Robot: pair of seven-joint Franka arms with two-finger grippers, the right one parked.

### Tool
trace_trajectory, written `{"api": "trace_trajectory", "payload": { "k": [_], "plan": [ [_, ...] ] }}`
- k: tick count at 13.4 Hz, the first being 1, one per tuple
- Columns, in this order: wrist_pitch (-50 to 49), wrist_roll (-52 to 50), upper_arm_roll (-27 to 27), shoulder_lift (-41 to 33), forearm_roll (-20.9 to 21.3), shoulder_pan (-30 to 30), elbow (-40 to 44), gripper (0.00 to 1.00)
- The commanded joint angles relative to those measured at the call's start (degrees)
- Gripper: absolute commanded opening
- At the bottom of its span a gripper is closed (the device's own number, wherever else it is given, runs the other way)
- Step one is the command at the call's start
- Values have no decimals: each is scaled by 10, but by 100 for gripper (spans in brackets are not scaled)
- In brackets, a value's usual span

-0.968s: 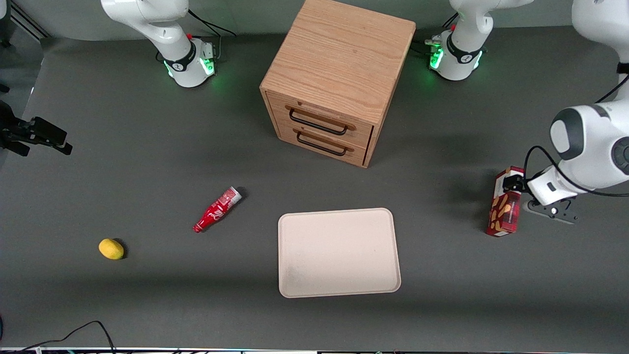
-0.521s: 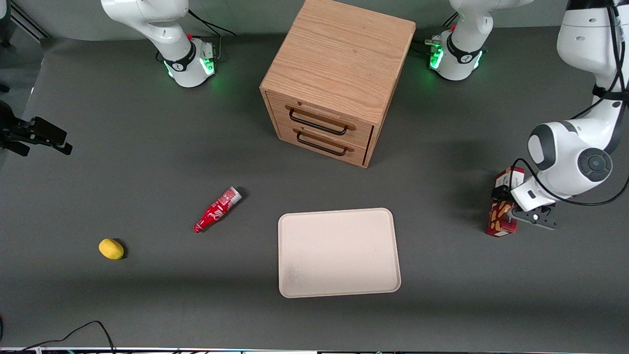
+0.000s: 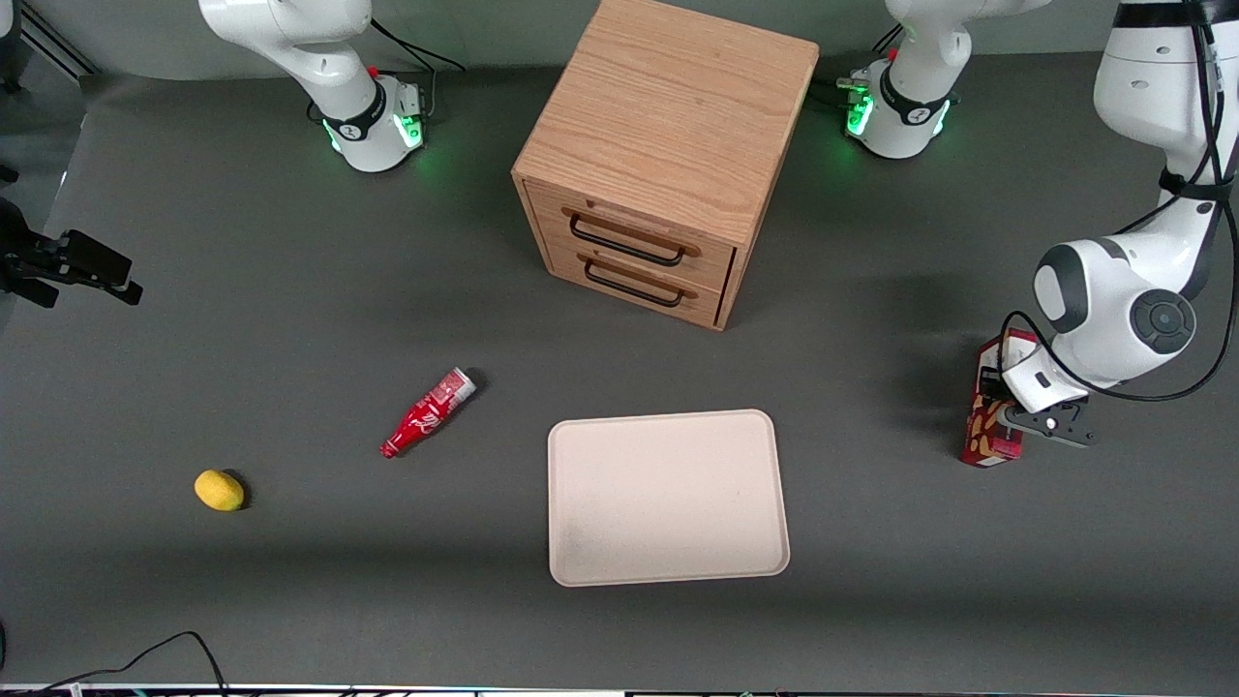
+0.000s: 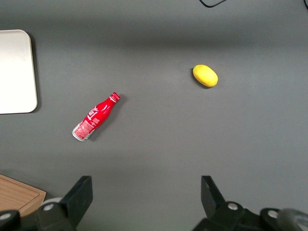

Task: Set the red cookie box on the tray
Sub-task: 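Close the left gripper on the cookie box's end, then lift the cookie box upright with the left gripper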

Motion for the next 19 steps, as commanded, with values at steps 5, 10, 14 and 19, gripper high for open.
{"api": "trace_trajectory", "payload": {
  "k": [5,10,14,19],
  "plan": [
    [-53,8,-1,-32,-10,4,23,0],
    [-257,-57,-2,-106,-49,1,125,0],
    [-477,-222,-54,-120,-49,-5,300,0],
    [-494,-484,-204,-94,-41,-5,365,0]
  ]
}}
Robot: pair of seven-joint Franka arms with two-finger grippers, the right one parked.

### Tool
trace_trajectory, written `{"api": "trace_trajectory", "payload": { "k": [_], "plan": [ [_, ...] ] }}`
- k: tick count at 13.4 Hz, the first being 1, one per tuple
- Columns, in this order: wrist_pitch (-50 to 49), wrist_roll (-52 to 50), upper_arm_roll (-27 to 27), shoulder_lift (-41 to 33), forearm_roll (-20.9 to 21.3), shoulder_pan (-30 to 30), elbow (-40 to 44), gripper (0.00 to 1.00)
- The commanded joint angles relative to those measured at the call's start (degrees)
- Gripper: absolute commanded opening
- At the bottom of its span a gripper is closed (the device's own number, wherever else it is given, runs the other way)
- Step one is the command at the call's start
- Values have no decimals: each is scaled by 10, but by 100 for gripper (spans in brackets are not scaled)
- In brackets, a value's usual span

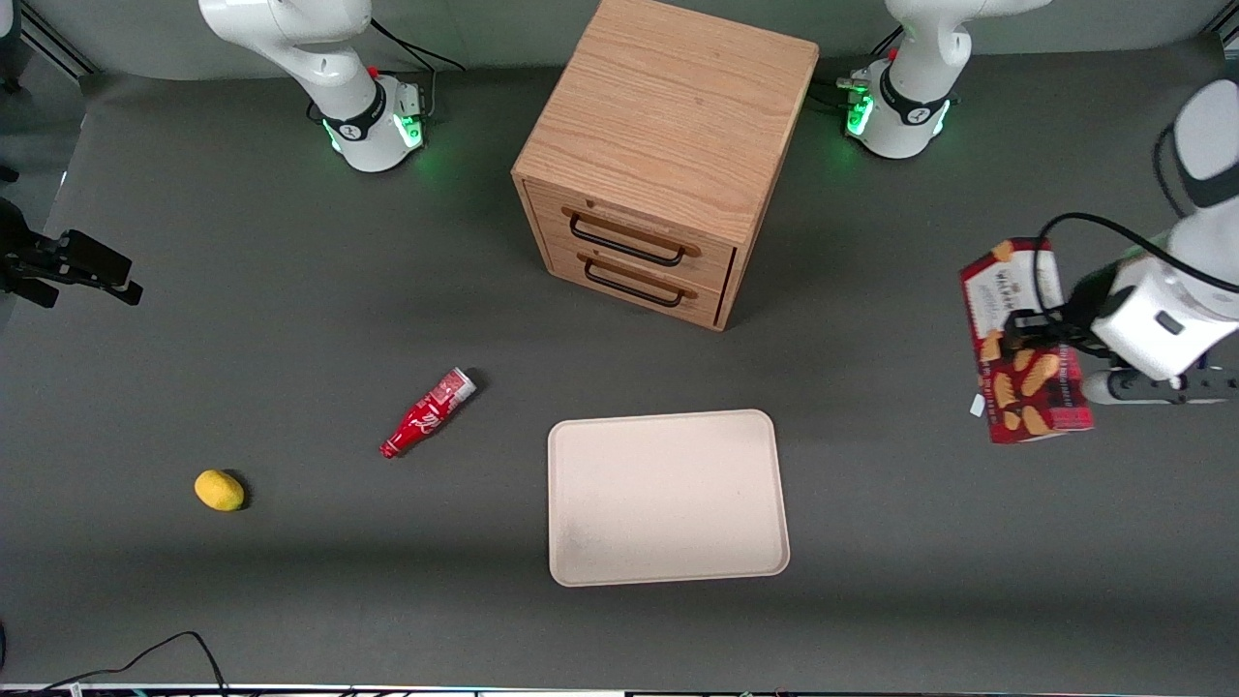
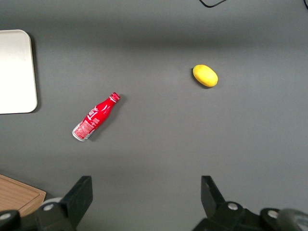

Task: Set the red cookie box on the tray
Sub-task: 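Lift the cookie box upright with the left gripper, then carry the cookie box over the white tray's rim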

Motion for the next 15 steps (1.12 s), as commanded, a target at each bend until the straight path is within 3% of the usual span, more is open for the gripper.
{"api": "trace_trajectory", "payload": {
  "k": [1,3,5,7,10,12,15],
  "plan": [
    [40,-114,-70,47,11,-1,25,0],
    [108,-177,-121,90,49,-1,23,0],
    [165,-230,-161,151,118,-3,20,0],
    [236,-261,-172,211,174,-18,19,0],
    [314,-269,-158,265,206,-52,20,0],
    [375,-273,-116,298,241,-92,20,0],
    [410,-281,-64,327,253,-137,21,0]
  ]
}}
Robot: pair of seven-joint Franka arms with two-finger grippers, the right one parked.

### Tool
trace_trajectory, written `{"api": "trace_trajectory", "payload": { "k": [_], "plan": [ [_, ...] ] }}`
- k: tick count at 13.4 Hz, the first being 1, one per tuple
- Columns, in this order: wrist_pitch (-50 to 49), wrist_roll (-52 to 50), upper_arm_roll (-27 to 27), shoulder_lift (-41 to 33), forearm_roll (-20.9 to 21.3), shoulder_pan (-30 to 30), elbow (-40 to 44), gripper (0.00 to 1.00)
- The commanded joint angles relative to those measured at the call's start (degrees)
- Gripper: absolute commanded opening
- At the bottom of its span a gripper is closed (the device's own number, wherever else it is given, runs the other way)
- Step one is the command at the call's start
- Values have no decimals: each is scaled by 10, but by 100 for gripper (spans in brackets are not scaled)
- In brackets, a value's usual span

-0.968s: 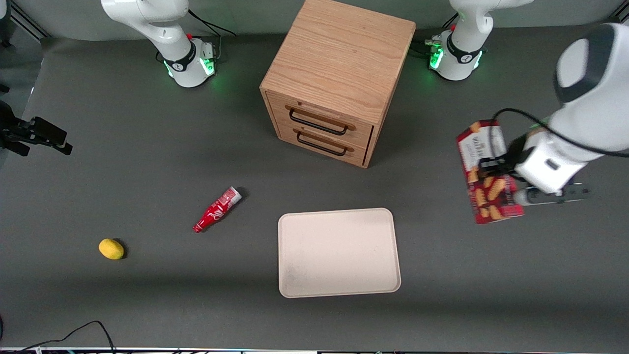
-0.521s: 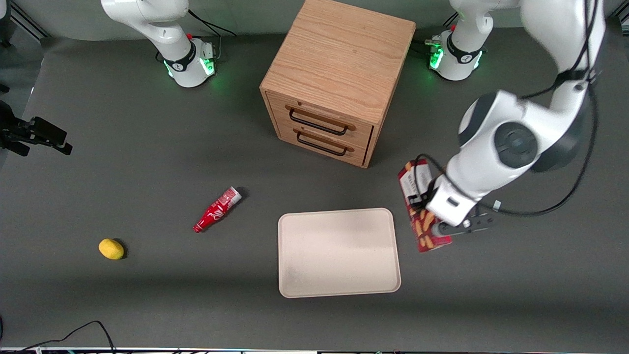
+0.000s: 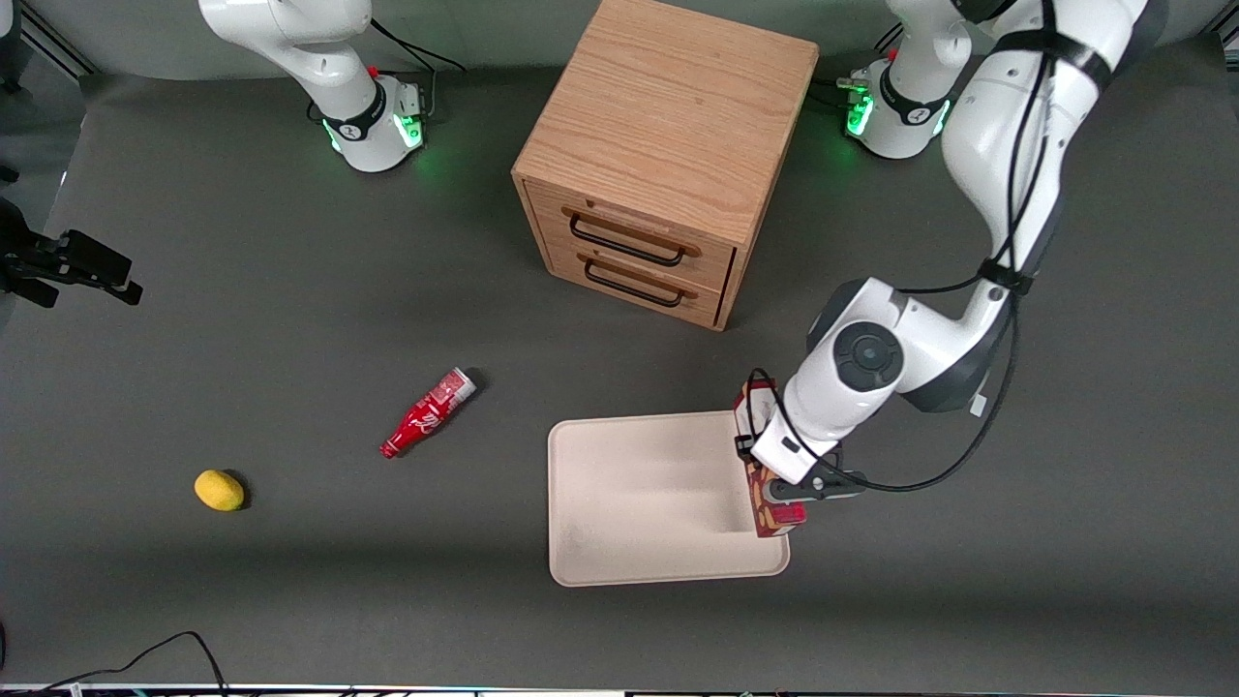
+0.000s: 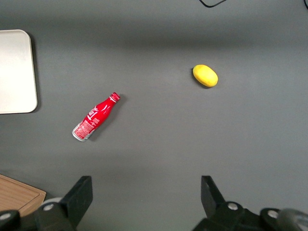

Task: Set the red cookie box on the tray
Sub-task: 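Carry the cookie box over the white tray's rim, then lower the cookie box onto the tray and open the left gripper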

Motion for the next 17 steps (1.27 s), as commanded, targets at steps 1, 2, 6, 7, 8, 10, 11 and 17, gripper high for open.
{"api": "trace_trajectory", "payload": {
  "k": [1,2,6,7,8,10,11,17],
  "plan": [
    [33,-17,47,21,16,-39,20,0],
    [39,-18,50,26,22,-41,21,0],
    [39,-20,50,31,46,-40,21,100],
    [37,-23,50,28,47,-40,21,100],
    [37,-24,50,24,45,-37,21,100],
    [36,-38,50,16,40,-35,22,100],
    [30,-49,49,6,40,-31,22,100],
    [-148,-43,46,-135,-6,-11,20,100]
  ]
}}
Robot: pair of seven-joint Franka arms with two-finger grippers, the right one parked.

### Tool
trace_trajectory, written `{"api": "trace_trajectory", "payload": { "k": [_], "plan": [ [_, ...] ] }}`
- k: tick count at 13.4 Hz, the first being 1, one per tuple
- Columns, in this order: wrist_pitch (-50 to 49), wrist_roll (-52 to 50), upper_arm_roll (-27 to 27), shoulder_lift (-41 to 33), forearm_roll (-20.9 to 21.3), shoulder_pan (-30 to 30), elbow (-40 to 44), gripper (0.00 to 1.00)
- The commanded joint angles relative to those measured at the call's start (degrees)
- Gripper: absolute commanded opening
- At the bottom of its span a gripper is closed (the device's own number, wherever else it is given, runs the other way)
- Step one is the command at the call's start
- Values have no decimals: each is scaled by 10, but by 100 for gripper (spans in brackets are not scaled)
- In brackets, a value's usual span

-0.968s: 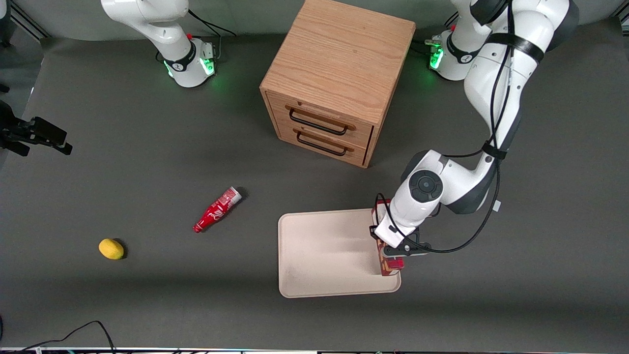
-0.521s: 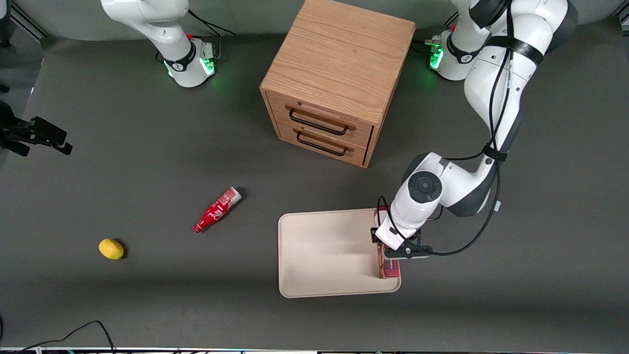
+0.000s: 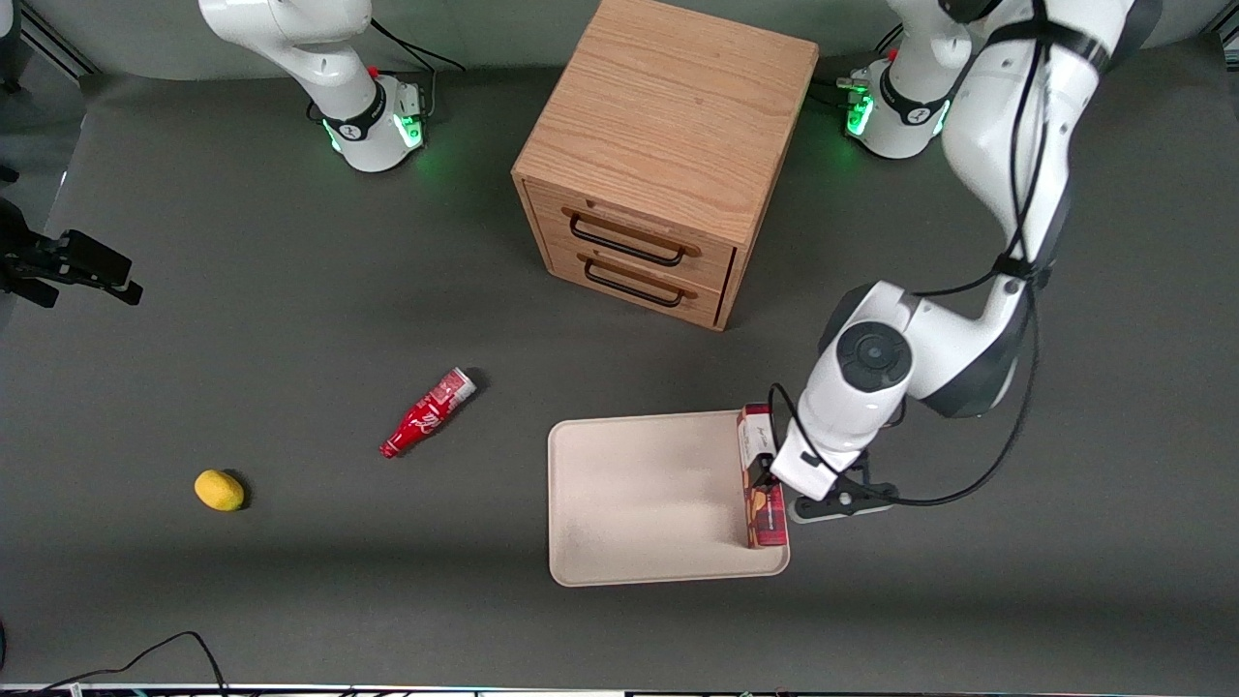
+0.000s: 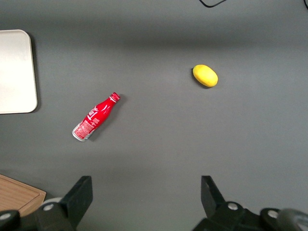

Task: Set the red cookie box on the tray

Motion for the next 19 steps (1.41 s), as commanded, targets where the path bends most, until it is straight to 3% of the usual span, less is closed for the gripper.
{"api": "trace_trajectory", "payload": {
  "k": [1,4,7,10,15,19],
  "plan": [
    [-87,-9,4,-94,-32,9,-21,100],
    [-168,48,4,-164,-98,49,-22,100],
    [-286,188,21,-240,-158,92,-25,100],
    [-388,381,132,-329,-230,90,-52,100],
    [-418,439,180,-488,-231,87,-182,100],
    [-448,440,180,-481,-221,87,-157,100]
  ]
}}
